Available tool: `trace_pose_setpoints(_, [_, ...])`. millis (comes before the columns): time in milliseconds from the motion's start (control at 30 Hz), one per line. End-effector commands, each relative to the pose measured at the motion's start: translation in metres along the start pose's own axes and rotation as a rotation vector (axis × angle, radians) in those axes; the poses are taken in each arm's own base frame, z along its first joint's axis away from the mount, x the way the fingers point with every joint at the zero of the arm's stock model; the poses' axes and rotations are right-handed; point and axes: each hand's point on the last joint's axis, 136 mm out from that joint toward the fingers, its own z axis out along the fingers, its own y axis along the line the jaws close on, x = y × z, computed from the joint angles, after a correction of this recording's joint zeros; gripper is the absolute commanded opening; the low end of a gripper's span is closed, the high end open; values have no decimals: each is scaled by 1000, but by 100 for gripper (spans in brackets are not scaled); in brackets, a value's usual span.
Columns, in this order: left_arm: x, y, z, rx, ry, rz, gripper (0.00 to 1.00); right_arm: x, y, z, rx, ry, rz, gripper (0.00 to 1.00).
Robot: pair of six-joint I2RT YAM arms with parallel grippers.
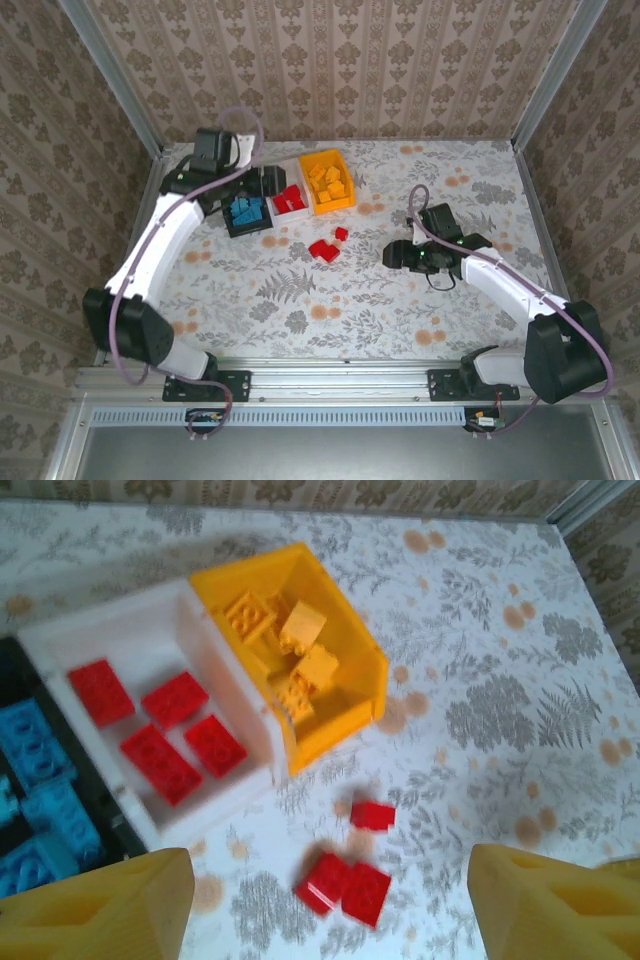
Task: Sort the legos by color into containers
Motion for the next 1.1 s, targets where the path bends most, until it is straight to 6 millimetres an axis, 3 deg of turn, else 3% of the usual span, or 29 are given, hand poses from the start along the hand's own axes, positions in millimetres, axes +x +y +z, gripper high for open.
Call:
trace_pose_setpoints(0, [27,2,-12,12,-4,-45,76,-16,16,-18,-37,-26,-9,69])
trace_pose_setpoints(300, [110,8,-27,54,24,-160,80,-43,43,-18,-71,-4,-35,72])
trace_pose_setpoints(467, [147,17,-27,46,54,-202,82,-44,54,8,-47,80,-64,75])
trace_pose_setpoints(733, [161,23,-27,39,60,-213,84,-40,73,51,62,203,-142,78])
trace_pose_setpoints(1067, [166,27,-29,30,57,-211,85,-55,79,94,253,227,-190,80])
